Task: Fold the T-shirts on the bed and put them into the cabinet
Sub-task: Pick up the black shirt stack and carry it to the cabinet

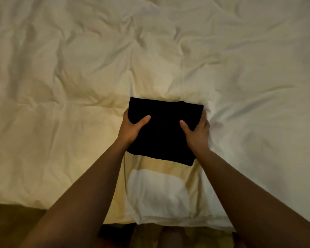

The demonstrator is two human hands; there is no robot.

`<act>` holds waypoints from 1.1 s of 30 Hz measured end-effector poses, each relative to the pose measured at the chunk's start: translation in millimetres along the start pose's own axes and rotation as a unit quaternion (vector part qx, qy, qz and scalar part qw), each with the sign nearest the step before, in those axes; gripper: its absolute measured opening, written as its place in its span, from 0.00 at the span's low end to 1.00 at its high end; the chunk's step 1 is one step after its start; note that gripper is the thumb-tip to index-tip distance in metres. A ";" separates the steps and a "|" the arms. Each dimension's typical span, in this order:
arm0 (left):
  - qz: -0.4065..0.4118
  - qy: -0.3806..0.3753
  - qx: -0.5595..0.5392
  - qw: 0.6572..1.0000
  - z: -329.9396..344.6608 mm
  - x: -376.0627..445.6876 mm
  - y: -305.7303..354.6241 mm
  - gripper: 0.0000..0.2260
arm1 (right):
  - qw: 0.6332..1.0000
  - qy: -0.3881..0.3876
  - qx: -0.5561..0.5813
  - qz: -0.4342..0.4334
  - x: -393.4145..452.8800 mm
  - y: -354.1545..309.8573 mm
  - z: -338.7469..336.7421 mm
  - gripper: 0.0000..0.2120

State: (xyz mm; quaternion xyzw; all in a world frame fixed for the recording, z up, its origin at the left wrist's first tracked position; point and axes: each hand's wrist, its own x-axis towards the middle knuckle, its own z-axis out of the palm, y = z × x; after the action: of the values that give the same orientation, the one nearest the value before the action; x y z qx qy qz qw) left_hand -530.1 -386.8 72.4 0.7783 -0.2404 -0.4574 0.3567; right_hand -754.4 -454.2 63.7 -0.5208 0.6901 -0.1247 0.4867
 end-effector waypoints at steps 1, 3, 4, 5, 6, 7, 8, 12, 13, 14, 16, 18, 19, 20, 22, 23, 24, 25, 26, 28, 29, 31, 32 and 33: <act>-0.024 -0.015 -0.031 0.999 -0.2 2.7 2.1 0.27 | 1.000 0.005 0.010 0.018 3.5 0.4 0.7 0.51; -0.065 -0.038 -0.062 0.995 -1.2 4.7 5.9 0.24 | 0.996 0.014 0.037 0.078 8.6 3.0 0.6 0.56; -0.084 -0.048 -0.063 0.993 -2.9 6.3 4.7 0.27 | 0.993 0.014 0.049 0.108 10.3 5.6 -0.3 0.59; -0.106 -0.067 -0.060 0.990 -7.1 7.0 4.2 0.32 | 0.990 0.008 0.058 0.128 11.2 7.0 -1.9 0.60; -0.135 -0.098 -0.059 0.984 -12.3 8.0 3.5 0.34 | 0.988 -0.002 0.066 0.141 11.2 9.1 -3.8 0.60; -0.162 -0.138 -0.059 0.975 -17.5 7.4 5.0 0.35 | 0.986 -0.015 0.078 0.148 12.1 11.1 -5.2 0.60; -0.181 -0.177 -0.064 0.965 -22.3 6.9 5.2 0.34 | 0.983 -0.028 0.096 0.152 13.1 12.6 -6.6 0.60; -0.201 -0.226 -0.112 0.947 -20.8 1.9 3.3 0.29 | 0.969 -0.111 0.170 0.142 17.4 20.4 -18.4 0.54; -0.204 -0.220 -0.117 0.947 -18.2 1.5 2.9 0.30 | 0.964 -0.139 0.185 0.133 17.3 22.6 -22.5 0.49; -0.207 -0.217 -0.117 0.947 -15.4 1.3 4.3 0.30 | 0.958 -0.164 0.200 0.126 16.7 23.8 -27.3 0.43; -0.211 -0.218 -0.114 0.946 -13.9 -0.4 9.3 0.29 | 0.947 -0.189 0.227 0.125 12.9 22.2 -33.6 0.35; -0.206 -0.222 -0.111 0.946 -15.5 0.1 16.6 0.28 | 0.938 -0.193 0.254 0.133 10.0 17.7 -34.8 0.34; -0.204 -0.225 -0.110 0.946 -14.9 -1.6 22.2 0.28 | 0.935 -0.195 0.262 0.137 7.6 15.0 -37.3 0.34; -0.206 -0.224 -0.110 0.946 -15.1 -2.2 28.3 0.28 | 0.932 -0.199 0.267 0.141 5.9 12.3 -39.3 0.34; -0.209 -0.225 -0.110 0.945 -12.0 -4.8 44.8 0.29 | 0.930 -0.210 0.265 0.146 1.5 3.1 -53.1 0.32; -0.211 -0.230 -0.113 0.943 -9.0 -9.1 55.1 0.29 | 0.930 -0.206 0.266 0.148 -3.4 -2.7 -63.4 0.31; -0.205 -0.239 -0.109 0.943 -4.0 -15.2 69.1 0.30 | 0.931 -0.199 0.267 0.148 -9.0 -8.7 -78.9 0.30; -0.200 -0.255 -0.102 0.941 2.1 -22.0 81.1 0.29 | 0.932 -0.191 0.268 0.151 -14.0 -11.5 -93.0 0.30; -0.191 -0.268 -0.094 0.940 10.9 -30.8 98.4 0.29 | 0.934 -0.179 0.269 0.152 -20.1 -16.2 -114.6 0.30; -0.174 -0.289 -0.086 0.938 29.4 -47.9 129.6 0.29 | 0.938 -0.161 0.269 0.149 -32.3 -21.8 -152.9 0.30; -0.159 -0.301 -0.077 0.937 42.7 -58.5 153.1 0.29 | 0.939 -0.149 0.272 0.145 -41.2 -27.0 -181.3 0.31; -0.138 -0.327 -0.060 0.933 71.3 -79.5 194.2 0.29 | 0.940 -0.132 0.280 0.143 -57.8 -29.3 -233.9 0.32; -0.129 -0.340 -0.053 0.930 86.4 -88.3 212.5 0.30 | 0.941 -0.124 0.285 0.137 -63.3 -28.9 -257.9 0.33; -0.121 -0.351 -0.049 0.927 100.8 -96.3 228.4 0.30 | 0.939 -0.112 0.295 0.135 -68.6 -29.0 -280.4 0.33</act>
State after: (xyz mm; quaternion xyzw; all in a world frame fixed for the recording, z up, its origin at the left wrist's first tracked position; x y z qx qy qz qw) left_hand -675.0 -497.0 268.5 0.5723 -0.2315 -0.7525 0.2293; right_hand -963.0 -502.8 259.5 -0.2666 0.6269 -0.1968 0.7051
